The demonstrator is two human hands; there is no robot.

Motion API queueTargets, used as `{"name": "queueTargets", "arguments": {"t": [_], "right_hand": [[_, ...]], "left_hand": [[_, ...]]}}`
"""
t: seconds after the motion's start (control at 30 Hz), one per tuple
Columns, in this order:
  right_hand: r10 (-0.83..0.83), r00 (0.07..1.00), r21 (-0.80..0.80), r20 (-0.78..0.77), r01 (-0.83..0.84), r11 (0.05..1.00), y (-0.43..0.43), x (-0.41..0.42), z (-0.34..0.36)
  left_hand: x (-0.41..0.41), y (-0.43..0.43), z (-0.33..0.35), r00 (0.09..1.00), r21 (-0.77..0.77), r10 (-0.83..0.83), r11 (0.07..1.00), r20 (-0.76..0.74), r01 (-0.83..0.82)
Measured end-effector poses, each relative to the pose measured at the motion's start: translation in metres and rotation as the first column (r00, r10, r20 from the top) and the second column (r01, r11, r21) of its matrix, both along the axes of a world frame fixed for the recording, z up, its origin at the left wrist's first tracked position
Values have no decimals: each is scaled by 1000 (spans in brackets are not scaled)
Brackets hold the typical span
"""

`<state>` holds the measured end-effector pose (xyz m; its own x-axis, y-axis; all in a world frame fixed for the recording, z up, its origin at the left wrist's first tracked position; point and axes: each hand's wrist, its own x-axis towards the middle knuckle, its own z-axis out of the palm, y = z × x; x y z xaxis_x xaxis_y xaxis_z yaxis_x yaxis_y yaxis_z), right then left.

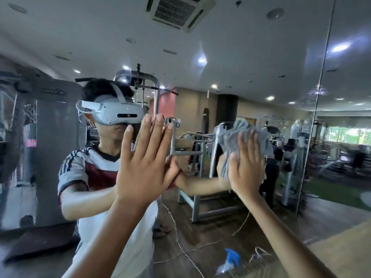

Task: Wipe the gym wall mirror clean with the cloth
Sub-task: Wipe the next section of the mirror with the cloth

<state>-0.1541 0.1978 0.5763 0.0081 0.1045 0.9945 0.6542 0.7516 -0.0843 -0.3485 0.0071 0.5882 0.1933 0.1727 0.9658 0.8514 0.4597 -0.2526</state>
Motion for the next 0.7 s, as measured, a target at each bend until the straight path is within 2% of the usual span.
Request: {"name": "queueTargets", "arguments": {"t": [0.1, 0.2, 0.27, 0.37, 0.4, 0.43, 0.47, 0.57, 0.63, 0.7], "right_hand": [[18, 961, -187, -277, -72, 980, -16, -19, 44], [-20, 953, -173, -301, -33, 984, -36, -41, 48], [5, 980, -52, -201, -15, 999, -45, -49, 27], [5, 987, 188, 163, -36, 981, -40, -36, -29], [-21, 967, 236, 252, -41, 971, -31, -24, -45], [-32, 960, 229, 278, -34, 973, -23, -11, -56], [-26, 970, 173, 242, -17, 985, -16, -1, -60], [-11, 1000, -58, -14, 10, 998, -9, 6, -40], [-15, 990, -105, -138, 0, 994, -19, -9, -15], [-11, 982, -94, -188, -7, 996, -33, -28, -1]], "left_hand": [[1, 0, 0, 1000, 16, -20, 1000, 10, 20], [1, 1, -4, 999, 31, -37, 999, 14, 37], [0, 1, -6, 999, 38, -47, 998, 17, 46], [-2, 0, -9, 998, 37, -62, 997, 28, 61], [-2, 0, -9, 998, 38, -64, 997, 28, 63], [-2, 0, -9, 998, 37, -64, 997, 29, 63], [-2, 0, -9, 998, 37, -62, 997, 30, 60], [0, 2, -10, 998, 36, -46, 998, 30, 45], [0, 2, -11, 999, 35, -40, 999, 28, 39], [-1, 2, -11, 999, 39, -42, 998, 26, 41]]}}
